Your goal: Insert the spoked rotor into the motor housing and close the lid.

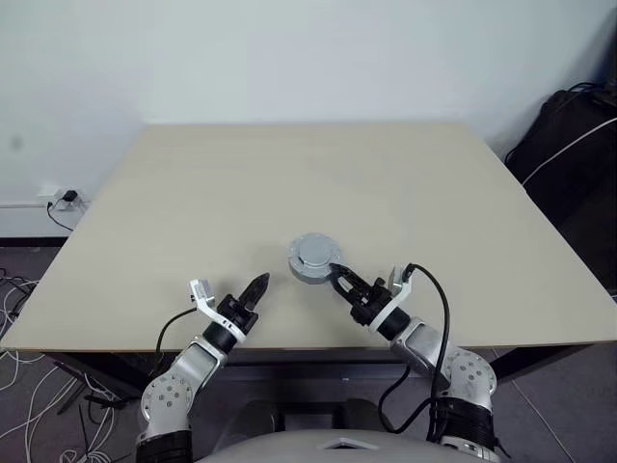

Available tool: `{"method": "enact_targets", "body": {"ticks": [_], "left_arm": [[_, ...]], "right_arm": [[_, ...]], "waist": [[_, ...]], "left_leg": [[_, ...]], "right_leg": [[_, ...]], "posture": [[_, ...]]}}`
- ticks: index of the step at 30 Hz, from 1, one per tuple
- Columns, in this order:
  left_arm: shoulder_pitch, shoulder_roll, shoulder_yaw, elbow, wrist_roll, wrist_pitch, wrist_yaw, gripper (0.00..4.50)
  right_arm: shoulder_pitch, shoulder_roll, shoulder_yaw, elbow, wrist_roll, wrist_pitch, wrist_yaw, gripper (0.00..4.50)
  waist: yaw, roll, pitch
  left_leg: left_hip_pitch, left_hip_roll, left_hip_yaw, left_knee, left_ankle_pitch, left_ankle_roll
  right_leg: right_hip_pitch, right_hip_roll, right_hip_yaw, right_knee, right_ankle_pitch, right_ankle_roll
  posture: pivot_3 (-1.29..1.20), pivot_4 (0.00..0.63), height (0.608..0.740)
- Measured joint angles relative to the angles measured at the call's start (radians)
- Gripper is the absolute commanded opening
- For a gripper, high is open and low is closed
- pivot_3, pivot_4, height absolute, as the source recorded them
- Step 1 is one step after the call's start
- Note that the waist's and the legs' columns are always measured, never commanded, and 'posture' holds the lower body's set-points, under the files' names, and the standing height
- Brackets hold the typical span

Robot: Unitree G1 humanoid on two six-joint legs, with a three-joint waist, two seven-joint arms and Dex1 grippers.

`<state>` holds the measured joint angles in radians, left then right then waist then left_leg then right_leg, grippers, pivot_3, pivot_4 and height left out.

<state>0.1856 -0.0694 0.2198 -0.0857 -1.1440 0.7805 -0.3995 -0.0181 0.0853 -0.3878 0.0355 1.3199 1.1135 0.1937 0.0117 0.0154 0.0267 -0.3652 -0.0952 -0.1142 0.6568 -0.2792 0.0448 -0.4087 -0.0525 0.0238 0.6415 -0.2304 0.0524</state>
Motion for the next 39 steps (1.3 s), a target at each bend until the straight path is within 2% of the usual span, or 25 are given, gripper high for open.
{"method": "enact_targets", "body": {"ticks": [3,12,13,35,37,39], "left_arm": [[0.0,0.0,-0.01,0.014,-0.067,0.019,0.003,1.23],[0.0,0.002,-0.055,0.047,-0.158,0.023,0.0,4.29],[0.001,0.003,-0.061,0.048,-0.164,0.022,0.0,4.47],[0.015,0.005,-0.097,0.069,-0.206,-0.004,0.013,4.47],[0.015,0.005,-0.103,0.071,-0.211,-0.005,0.017,4.1],[0.014,0.005,-0.108,0.071,-0.213,-0.005,0.022,3.55]], "right_arm": [[0.0,-0.002,0.019,0.0,0.001,0.0,-0.003,1.2],[0.0,-0.004,0.029,0.0,0.008,-0.004,-0.028,1.2],[0.0,-0.004,0.03,0.0,0.01,-0.004,-0.03,1.2],[0.068,-0.083,0.147,-0.067,0.159,0.09,-0.115,1.2],[0.072,-0.087,0.157,-0.068,0.162,0.089,-0.122,1.2],[0.072,-0.092,0.164,-0.068,0.166,0.087,-0.129,1.2]], "waist": [[0.0,0.0,0.0],[0.0,0.0,0.0],[0.0,0.0,0.0],[0.001,0.0,0.0],[0.001,0.0,0.0],[0.001,0.0,0.0]], "left_leg": [[0.0,0.0,0.0,0.0,0.0,0.0],[0.0,0.0,0.0,0.0,0.0,-0.001],[0.0,0.0,0.0,0.0,0.0,-0.001],[-0.001,0.0,0.0,0.0,0.0,0.0],[-0.001,0.0,0.0,0.0,0.0,0.0],[-0.001,0.0,0.0,0.0,0.0,0.0]], "right_leg": [[0.0,0.0,0.0,0.0,0.0,0.0],[0.0,0.0,0.0,0.0,0.0,-0.001],[0.0,0.0,0.0,0.0,0.0,-0.001],[0.0,0.0,0.0,0.0,-0.002,-0.002],[0.0,0.0,0.0,0.0,-0.002,-0.002],[0.0,-0.001,0.0,-0.001,-0.002,-0.002]], "posture": [[0.0,0.0,0.74],[0.0,0.0,0.74],[0.0,0.0,0.74],[0.0,0.0,0.74],[0.0,0.0,0.74],[0.0,0.0,0.74]]}}
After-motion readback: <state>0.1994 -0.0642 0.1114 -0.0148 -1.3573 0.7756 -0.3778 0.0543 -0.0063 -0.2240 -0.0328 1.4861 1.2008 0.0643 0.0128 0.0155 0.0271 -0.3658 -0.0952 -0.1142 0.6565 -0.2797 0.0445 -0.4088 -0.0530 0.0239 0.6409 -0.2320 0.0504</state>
